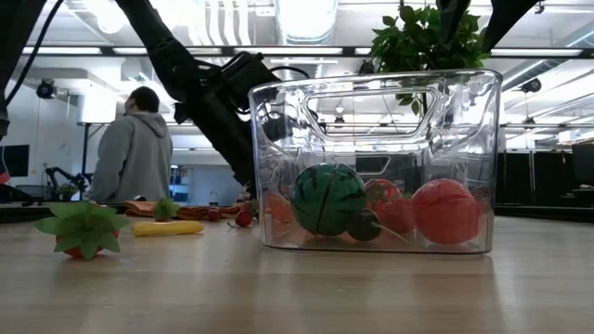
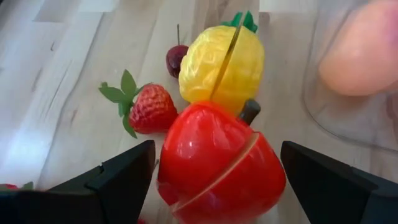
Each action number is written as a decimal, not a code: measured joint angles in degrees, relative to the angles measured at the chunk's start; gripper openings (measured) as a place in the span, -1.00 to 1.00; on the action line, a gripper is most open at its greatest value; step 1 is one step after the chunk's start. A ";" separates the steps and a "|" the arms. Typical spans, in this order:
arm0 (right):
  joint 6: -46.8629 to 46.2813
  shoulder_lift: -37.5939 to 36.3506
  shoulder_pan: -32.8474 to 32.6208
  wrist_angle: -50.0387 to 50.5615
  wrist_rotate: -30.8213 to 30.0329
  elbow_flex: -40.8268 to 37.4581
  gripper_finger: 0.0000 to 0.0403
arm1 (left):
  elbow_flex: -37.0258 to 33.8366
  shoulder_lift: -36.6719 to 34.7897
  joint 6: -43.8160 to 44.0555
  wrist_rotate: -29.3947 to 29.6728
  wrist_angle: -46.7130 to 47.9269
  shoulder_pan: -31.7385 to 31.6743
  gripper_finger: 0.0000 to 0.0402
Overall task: Pick and placing Produce into tupperware
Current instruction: Put the pears into the transparent bin, then put the cherry into the transparent bin
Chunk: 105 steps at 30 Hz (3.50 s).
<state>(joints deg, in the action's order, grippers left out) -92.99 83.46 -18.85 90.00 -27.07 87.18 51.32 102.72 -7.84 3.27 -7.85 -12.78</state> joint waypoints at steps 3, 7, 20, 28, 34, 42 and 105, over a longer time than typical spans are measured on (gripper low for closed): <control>0.00 0.00 0.00 0.00 0.00 0.00 0.43 | -0.14 0.20 0.00 0.00 -0.43 0.00 0.65; -0.01 0.00 0.00 0.00 0.00 0.00 0.44 | -0.14 0.84 -0.02 -0.02 -0.68 0.00 0.65; 0.00 0.00 0.00 0.00 0.00 0.00 0.42 | -0.04 1.29 -0.02 0.00 -0.64 0.00 0.40; 0.00 0.00 0.00 0.02 0.00 0.00 0.40 | -0.07 -1.07 -0.04 0.43 1.25 0.04 0.38; 0.00 0.00 0.00 0.01 -0.02 0.00 0.42 | -0.14 -6.79 0.01 2.30 8.62 0.04 0.37; 0.43 0.00 0.00 0.02 -0.88 0.00 0.40 | -0.34 -18.98 0.15 3.06 12.01 1.74 0.37; -22.30 0.11 -4.16 -10.44 13.98 -16.43 0.50 | 4.39 -28.32 12.90 16.29 28.09 14.23 0.75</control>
<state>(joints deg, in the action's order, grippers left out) -115.29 83.57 -23.01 79.56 -13.09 70.75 55.70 74.39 5.06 19.56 20.23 1.45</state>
